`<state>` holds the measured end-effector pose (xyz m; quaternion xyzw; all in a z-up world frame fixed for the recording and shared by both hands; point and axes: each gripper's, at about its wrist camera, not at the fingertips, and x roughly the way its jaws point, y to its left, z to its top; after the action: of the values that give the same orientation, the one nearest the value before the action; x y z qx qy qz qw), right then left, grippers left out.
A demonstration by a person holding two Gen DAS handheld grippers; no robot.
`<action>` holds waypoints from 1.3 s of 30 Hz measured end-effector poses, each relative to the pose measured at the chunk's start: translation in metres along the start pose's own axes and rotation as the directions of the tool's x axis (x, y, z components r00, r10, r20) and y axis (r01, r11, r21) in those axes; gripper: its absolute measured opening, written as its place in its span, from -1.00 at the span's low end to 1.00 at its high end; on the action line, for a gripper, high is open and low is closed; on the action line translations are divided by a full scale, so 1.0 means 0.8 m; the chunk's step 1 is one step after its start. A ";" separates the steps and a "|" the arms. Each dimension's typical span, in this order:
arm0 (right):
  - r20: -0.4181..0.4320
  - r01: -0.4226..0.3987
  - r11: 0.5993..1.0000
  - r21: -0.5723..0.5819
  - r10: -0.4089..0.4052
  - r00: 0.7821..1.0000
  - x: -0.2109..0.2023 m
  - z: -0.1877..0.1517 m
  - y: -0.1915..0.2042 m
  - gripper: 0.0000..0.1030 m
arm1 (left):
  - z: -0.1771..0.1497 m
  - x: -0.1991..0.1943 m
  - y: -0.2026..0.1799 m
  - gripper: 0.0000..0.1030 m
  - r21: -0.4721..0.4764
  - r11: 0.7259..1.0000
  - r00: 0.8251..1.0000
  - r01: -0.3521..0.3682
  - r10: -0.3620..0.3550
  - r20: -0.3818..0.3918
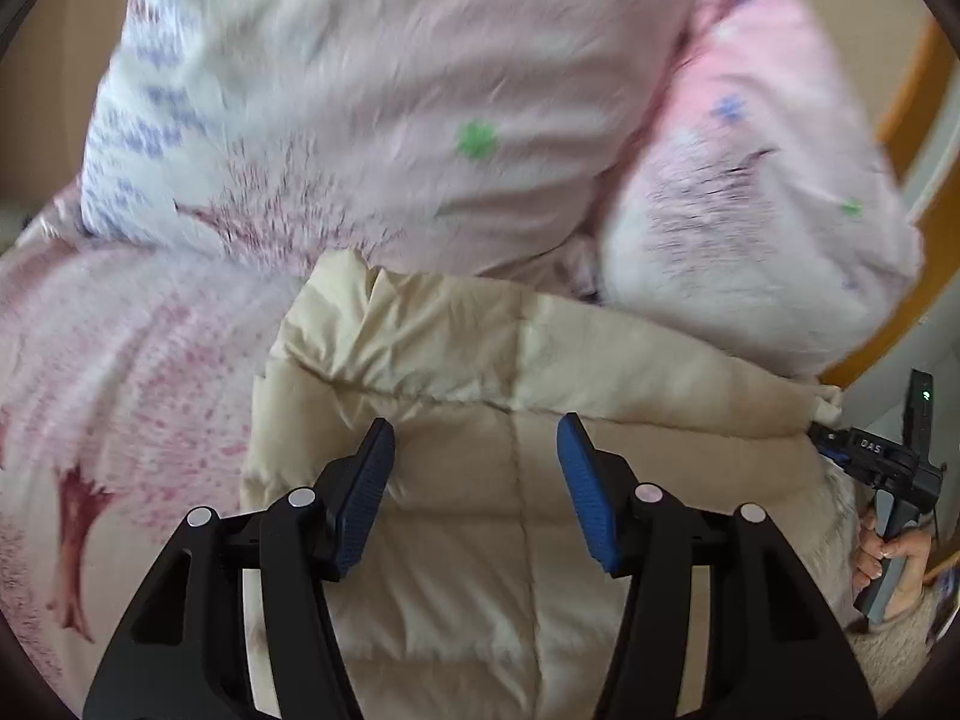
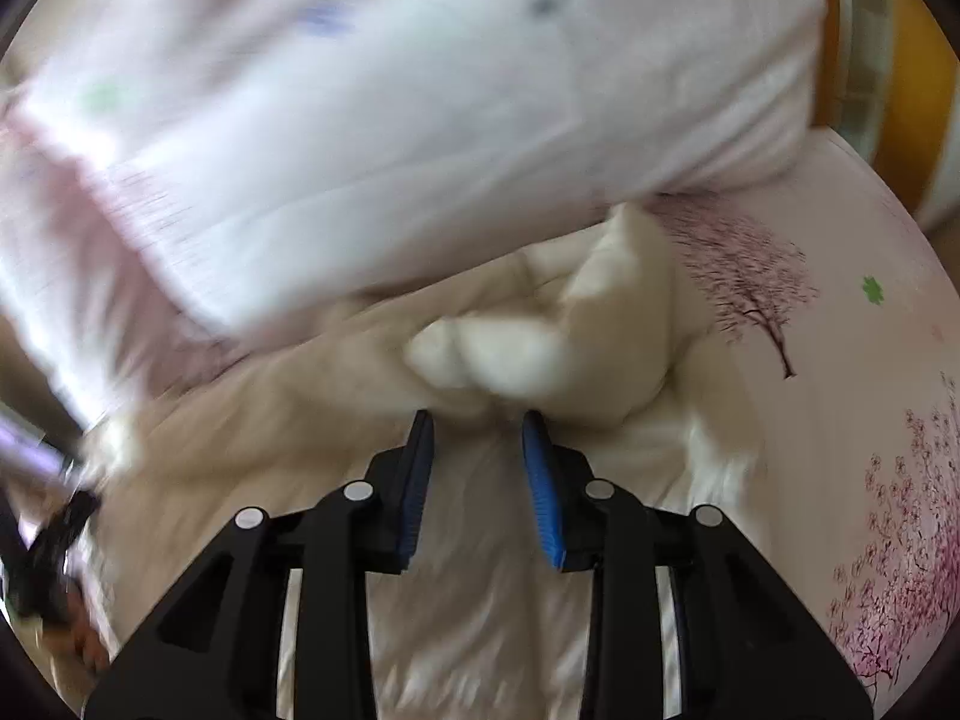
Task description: Fold large clothes
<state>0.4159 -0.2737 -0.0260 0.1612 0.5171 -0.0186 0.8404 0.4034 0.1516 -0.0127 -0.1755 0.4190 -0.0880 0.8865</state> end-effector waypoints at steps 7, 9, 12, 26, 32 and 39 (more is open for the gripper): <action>-0.098 0.031 0.993 0.118 -0.020 0.995 0.021 0.009 -0.036 -0.60 | 0.018 0.025 0.020 -0.06 -0.078 0.993 0.996 -0.084 0.084 -0.005; -0.040 0.012 0.996 0.085 -0.008 0.999 -0.007 -0.001 -0.041 -0.47 | 0.012 0.007 0.026 -0.05 -0.087 0.995 0.998 -0.053 0.055 0.012; 0.029 -0.044 0.999 0.022 0.044 0.999 -0.046 -0.024 -0.048 -0.34 | -0.008 -0.033 0.032 0.07 -0.064 0.998 0.999 -0.013 0.016 0.045; 0.010 0.028 0.994 -0.109 -0.027 1.000 -0.035 -0.109 -0.046 -0.29 | -0.091 -0.047 0.031 0.27 0.012 0.996 0.996 -0.090 0.090 0.019; 0.092 0.004 0.988 -0.155 0.010 0.996 -0.080 -0.125 -0.034 -0.27 | -0.107 -0.071 0.040 0.26 -0.028 0.998 0.998 -0.051 0.052 0.026; 0.111 0.032 0.986 -0.163 -0.014 0.994 -0.095 -0.155 -0.041 -0.22 | -0.122 -0.072 0.042 0.27 -0.010 0.998 0.998 -0.055 0.055 0.008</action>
<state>0.2674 -0.2789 -0.0190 0.0837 0.4719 0.0056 0.8776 0.2919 0.1768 -0.0422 -0.1684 0.4206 -0.0606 0.8894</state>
